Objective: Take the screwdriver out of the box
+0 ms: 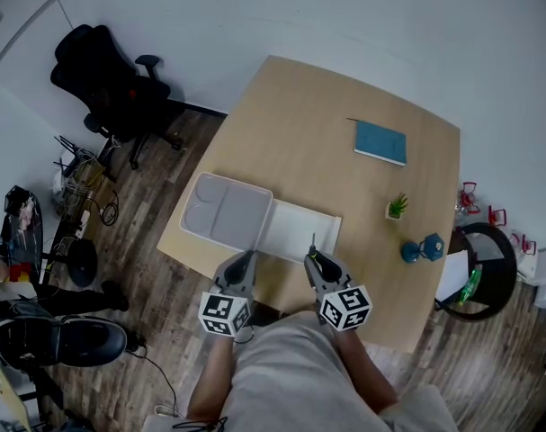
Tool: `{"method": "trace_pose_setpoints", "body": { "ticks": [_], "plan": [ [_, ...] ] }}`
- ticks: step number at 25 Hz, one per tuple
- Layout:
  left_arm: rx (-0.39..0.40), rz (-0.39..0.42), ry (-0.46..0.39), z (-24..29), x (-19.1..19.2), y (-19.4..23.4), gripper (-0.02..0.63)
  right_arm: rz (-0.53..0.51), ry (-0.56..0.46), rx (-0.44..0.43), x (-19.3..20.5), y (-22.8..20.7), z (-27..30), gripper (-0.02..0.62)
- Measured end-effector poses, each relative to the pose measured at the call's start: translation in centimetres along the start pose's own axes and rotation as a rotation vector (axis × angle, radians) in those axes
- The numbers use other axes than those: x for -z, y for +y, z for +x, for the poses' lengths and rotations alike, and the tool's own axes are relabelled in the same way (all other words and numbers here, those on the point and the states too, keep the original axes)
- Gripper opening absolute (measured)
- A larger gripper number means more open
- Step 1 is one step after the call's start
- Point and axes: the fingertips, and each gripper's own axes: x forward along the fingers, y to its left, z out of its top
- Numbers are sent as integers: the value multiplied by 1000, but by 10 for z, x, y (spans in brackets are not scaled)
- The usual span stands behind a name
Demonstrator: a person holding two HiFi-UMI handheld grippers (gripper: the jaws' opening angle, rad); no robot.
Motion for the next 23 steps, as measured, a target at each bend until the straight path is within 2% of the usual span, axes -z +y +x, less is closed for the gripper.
{"method": "trace_pose_setpoints", "body": {
  "ticks": [23],
  "plan": [
    [7, -5, 10, 1, 5, 3, 6, -11, 3, -11, 2, 5, 4, 83]
  ]
}}
